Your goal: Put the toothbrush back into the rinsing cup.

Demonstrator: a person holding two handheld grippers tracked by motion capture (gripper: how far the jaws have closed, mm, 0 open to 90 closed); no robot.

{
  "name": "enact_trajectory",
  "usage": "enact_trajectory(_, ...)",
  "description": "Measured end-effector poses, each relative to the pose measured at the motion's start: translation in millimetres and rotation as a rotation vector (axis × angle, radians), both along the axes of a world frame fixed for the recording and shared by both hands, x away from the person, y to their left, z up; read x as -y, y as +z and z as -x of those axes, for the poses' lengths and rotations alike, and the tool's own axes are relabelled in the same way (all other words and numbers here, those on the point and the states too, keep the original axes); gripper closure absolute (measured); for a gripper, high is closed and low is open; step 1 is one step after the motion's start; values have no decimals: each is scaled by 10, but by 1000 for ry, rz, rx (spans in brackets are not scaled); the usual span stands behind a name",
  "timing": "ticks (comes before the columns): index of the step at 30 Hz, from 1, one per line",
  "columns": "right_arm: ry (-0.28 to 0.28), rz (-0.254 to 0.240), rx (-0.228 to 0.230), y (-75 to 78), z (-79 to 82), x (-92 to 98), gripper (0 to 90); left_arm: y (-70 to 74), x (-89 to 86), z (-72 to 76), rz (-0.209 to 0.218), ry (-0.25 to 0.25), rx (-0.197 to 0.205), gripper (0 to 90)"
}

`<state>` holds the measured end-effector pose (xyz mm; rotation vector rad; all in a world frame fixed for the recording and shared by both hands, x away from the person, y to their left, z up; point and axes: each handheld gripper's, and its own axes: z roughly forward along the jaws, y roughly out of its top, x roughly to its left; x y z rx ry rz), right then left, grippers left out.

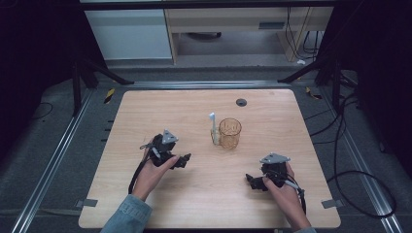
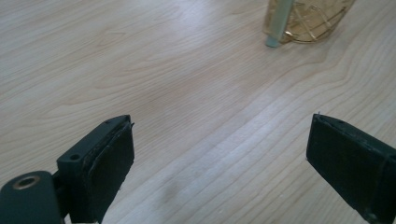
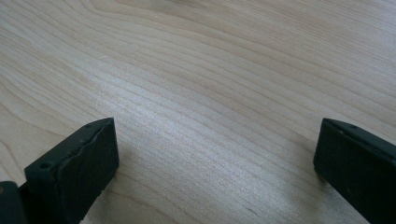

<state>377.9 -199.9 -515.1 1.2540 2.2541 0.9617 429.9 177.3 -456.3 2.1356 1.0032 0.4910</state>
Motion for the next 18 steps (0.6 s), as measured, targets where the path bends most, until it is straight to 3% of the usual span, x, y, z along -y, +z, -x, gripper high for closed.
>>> enact_trajectory(8,-1,-1,0,0,1,-1,4,10,-353,-74,2,60,-7,61)
enact_trajectory(18,-1,0,0,0,1,0,4,-75,-814,-174,-31,202,-30,60)
